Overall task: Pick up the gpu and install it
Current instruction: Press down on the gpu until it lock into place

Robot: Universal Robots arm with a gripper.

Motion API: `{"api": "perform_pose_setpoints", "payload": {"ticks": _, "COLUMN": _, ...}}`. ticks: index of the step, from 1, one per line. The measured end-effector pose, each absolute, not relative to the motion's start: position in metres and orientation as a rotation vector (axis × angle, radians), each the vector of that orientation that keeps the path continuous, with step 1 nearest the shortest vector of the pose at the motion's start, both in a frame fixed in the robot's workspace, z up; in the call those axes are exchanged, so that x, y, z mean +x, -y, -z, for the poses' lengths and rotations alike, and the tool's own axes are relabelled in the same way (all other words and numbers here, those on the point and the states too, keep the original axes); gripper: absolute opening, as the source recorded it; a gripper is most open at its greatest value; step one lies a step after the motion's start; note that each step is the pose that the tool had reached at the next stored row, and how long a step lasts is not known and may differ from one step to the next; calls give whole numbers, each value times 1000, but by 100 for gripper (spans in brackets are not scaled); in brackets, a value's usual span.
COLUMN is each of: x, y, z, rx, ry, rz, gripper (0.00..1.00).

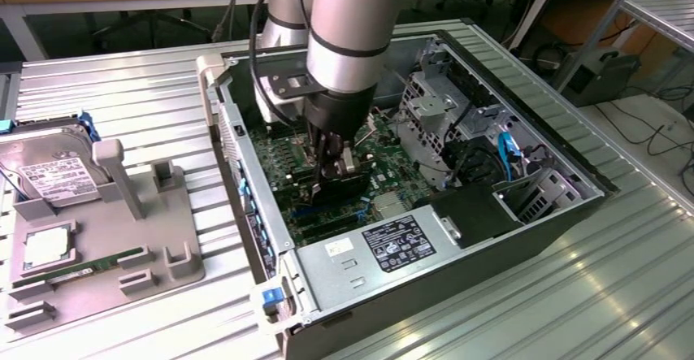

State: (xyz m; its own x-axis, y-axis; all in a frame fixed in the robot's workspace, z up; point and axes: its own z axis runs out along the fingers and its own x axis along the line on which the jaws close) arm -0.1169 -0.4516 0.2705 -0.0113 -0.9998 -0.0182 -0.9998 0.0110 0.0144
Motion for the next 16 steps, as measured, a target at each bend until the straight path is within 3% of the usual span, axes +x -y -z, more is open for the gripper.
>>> {"api": "perform_pose_setpoints", "payload": {"ticks": 4, "x": -118, "y": 451, "z": -270, "rx": -2207, "ry": -2232, "rz": -36, "gripper": 11}}
{"api": "perform_pose_setpoints", "payload": {"ticks": 10, "x": -117, "y": 452, "z": -299, "rx": -2207, "ry": -2232, "rz": -36, "gripper": 11}}
{"api": "perform_pose_setpoints", "payload": {"ticks": 16, "x": -117, "y": 452, "z": -299, "rx": -2207, "ry": -2232, "rz": -36, "gripper": 11}}
